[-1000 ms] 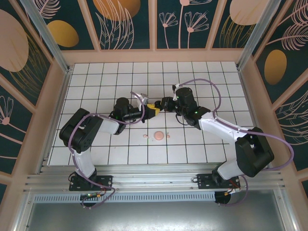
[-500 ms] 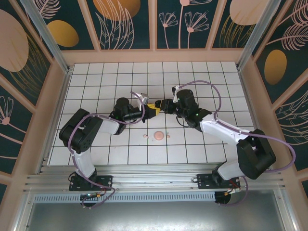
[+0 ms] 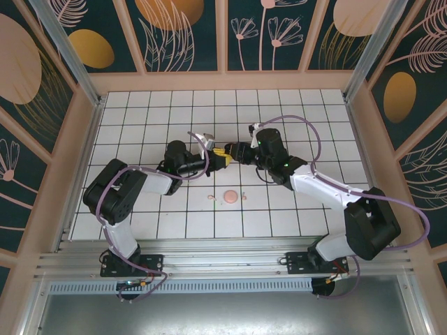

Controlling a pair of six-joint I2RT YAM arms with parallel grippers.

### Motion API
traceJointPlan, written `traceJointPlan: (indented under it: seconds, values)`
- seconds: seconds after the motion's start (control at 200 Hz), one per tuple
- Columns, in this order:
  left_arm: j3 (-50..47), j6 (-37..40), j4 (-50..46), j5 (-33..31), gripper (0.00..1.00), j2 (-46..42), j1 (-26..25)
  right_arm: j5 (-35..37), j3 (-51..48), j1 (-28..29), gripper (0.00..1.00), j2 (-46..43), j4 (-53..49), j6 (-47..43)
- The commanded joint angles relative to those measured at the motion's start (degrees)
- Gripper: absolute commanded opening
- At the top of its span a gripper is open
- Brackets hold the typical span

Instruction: Insert the wireless bluetooth earbuds into the charging case

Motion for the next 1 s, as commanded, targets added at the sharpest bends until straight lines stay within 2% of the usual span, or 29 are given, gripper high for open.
traceJointPlan:
  seconds: [0.0,0.125,0.285,0.315,0.45,0.621,0.826,0.996]
  values:
    - [0.2,1.7,1.8,0.7,0.06,-1.7,-0.1,-0.4,1.3,-0.8,0.44,-3.9,-0.8,-0.4]
    - [0.2,2.3,1.3,0.6,0.06,-1.6,-0.2,-3.9,0.9,-2.6,0.48,-6.6,-0.4,0.2]
    - [-0.2,2.9,0.8,0.5,0.06,-1.9,-0.1,-9.9,-0.2,-4.4,0.48,-8.7,-0.2,2.2]
    - [-0.4,3.1,0.9,0.4,0.06,-2.0,-0.1,-10.7,-0.1,-6.4,0.49,-8.8,-0.8,2.5]
    - [-0.9,3.8,-0.8,-1.0,0.06,-2.6,0.1,-11.6,2.9,-7.8,0.48,-7.2,-7.7,2.2]
    - [-3.2,2.6,-1.0,-2.3,0.06,-4.3,2.1,-10.1,9.3,-8.5,0.47,-1.3,-18.9,1.0]
    - [-7.9,1.4,-2.3,-4.9,0.06,-8.8,6.8,-10.0,19.9,-8.3,0.46,9.5,-29.2,0.4]
    - [-9.9,2.1,-9.3,-9.9,0.06,-13.4,9.3,-7.4,32.9,-6.3,0.44,21.5,-39.7,-3.0]
